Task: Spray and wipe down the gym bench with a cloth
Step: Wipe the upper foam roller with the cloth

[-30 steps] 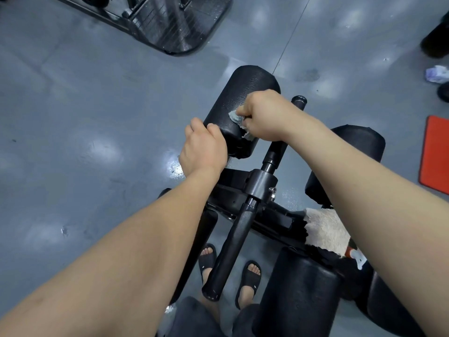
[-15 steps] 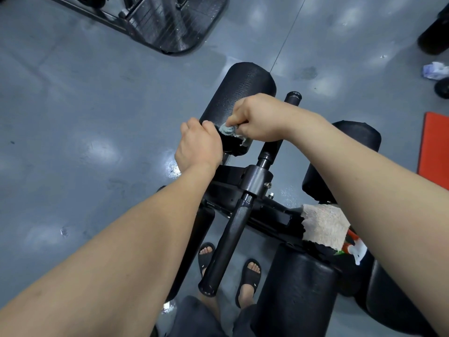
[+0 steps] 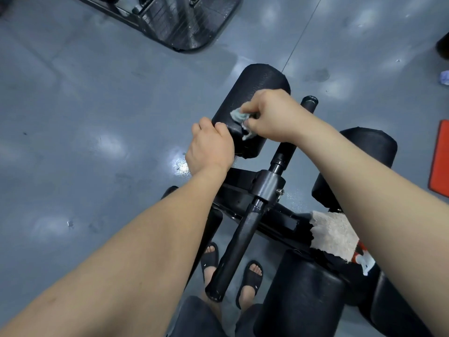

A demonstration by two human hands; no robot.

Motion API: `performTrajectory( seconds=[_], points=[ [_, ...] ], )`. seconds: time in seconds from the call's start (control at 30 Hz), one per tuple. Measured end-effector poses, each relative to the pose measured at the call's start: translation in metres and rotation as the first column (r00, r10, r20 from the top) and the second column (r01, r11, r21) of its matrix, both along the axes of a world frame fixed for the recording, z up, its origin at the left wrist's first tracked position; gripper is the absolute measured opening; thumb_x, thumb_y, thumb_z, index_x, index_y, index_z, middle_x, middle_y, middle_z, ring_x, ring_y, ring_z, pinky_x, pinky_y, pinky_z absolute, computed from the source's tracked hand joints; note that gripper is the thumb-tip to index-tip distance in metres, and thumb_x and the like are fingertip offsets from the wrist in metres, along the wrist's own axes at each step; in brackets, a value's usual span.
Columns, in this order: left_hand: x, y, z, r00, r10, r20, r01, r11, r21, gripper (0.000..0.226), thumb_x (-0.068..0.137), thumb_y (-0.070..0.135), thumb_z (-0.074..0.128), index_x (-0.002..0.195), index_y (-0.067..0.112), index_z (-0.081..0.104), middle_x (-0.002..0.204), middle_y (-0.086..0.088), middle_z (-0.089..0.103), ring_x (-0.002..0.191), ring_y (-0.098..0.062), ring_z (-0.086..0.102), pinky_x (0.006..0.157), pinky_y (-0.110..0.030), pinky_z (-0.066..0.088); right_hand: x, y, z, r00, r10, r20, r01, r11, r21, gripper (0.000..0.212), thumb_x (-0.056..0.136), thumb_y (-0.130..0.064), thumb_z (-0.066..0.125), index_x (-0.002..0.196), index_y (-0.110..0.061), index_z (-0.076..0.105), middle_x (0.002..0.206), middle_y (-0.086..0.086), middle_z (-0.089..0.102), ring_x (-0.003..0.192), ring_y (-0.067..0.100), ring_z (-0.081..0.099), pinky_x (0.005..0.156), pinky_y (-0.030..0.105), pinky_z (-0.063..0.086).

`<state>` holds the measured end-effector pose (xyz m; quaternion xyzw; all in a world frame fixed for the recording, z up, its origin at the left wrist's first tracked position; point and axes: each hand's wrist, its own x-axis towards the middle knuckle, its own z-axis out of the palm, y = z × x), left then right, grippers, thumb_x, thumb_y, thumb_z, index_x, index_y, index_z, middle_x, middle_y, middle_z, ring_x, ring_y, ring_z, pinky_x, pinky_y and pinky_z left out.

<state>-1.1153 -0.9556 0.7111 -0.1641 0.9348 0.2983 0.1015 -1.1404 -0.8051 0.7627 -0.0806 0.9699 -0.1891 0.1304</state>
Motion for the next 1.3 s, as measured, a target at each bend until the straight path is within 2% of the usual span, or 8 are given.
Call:
performTrajectory(
  seconds=[0.13,0.2,0.3,0.4,0.57,0.73,0.97,1.3],
  points=[
    [0.001,0.001,0.003,1.0,-0.007,-0.005,0.007,1.0,0.005,0.033,0.104,0.033,0.028,0.12,0.015,0.051,0.124,-0.006,0.052,0.084,-0.03,0.044,0.076,-0.038,0.031,0.001,0.004,0.017,0.992,-0.045,0.121,0.056,0.994,-0.09,0.022,0.086,-0.017,0.061,0.098,-0.023,0.078,0.092,0.0,0.071,0.089,0.018,0.064,0.076,0.032,0.053],
    [0.002,0.001,0.004,1.0,-0.015,-0.013,0.015,1.0,0.007,0.029,0.103,0.033,0.029,0.116,0.016,0.049,0.117,-0.005,0.051,0.082,-0.031,0.047,0.074,-0.038,0.03,-0.014,0.01,0.018,0.985,-0.165,0.052,0.169,0.98,-0.103,0.026,0.087,-0.014,0.055,0.1,-0.02,0.077,0.088,0.001,0.072,0.086,0.019,0.066,0.074,0.029,0.052],
    [0.003,0.002,0.006,0.999,-0.028,-0.018,0.028,1.0,0.005,0.025,0.102,0.035,0.031,0.114,0.019,0.047,0.109,0.0,0.045,0.08,-0.03,0.047,0.073,-0.038,0.029,-0.046,0.031,0.009,0.927,-0.357,-0.116,0.355,0.934,-0.04,0.037,0.091,-0.014,0.05,0.121,-0.017,0.07,0.115,0.011,0.07,0.109,0.031,0.063,0.092,0.033,0.05],
    [0.003,0.001,0.006,1.0,-0.024,-0.014,0.024,1.0,0.009,0.025,0.102,0.037,0.032,0.116,0.021,0.046,0.108,0.001,0.044,0.08,-0.03,0.046,0.074,-0.037,0.029,-0.068,0.048,-0.001,0.881,-0.445,-0.161,0.445,0.895,-0.041,0.035,0.099,-0.022,0.049,0.131,-0.017,0.063,0.132,0.018,0.059,0.118,0.038,0.057,0.098,0.037,0.046],
    [0.002,0.001,0.007,1.0,-0.019,-0.016,0.019,1.0,0.008,0.024,0.101,0.037,0.032,0.114,0.021,0.046,0.108,0.001,0.047,0.08,-0.029,0.047,0.074,-0.037,0.03,-0.071,0.053,-0.003,0.964,-0.257,0.071,0.249,0.963,0.101,0.03,0.094,-0.038,0.058,0.118,-0.019,0.058,0.119,0.011,0.041,0.099,0.034,0.054,0.089,0.03,0.04],
    [0.003,0.003,0.008,1.0,-0.022,-0.02,0.022,1.0,0.01,0.025,0.101,0.038,0.034,0.117,0.022,0.046,0.106,0.004,0.042,0.08,-0.029,0.045,0.074,-0.036,0.029,-0.076,0.059,-0.005,0.94,-0.337,-0.054,0.339,0.94,0.031,0.039,0.095,-0.025,0.06,0.133,-0.017,0.059,0.135,0.015,0.055,0.12,0.035,0.055,0.097,0.034,0.043],
    [0.002,0.003,0.008,1.0,-0.02,-0.019,0.02,1.0,0.012,0.025,0.101,0.039,0.035,0.117,0.023,0.046,0.107,0.005,0.041,0.081,-0.028,0.046,0.075,-0.036,0.031,-0.092,0.047,-0.012,0.895,-0.429,-0.122,0.429,0.903,-0.031,0.03,0.094,-0.027,0.055,0.119,-0.014,0.065,0.123,0.013,0.064,0.115,0.035,0.057,0.088,0.034,0.044],
    [0.003,0.003,0.008,1.0,-0.016,-0.003,0.016,1.0,0.016,0.027,0.1,0.039,0.035,0.118,0.022,0.046,0.114,0.002,0.048,0.083,-0.027,0.046,0.075,-0.037,0.031,-0.086,0.034,-0.005,0.964,-0.266,-0.023,0.267,0.961,0.069,0.023,0.094,-0.021,0.054,0.111,-0.013,0.067,0.113,0.017,0.067,0.109,0.036,0.059,0.076,0.028,0.038]
  ],
)
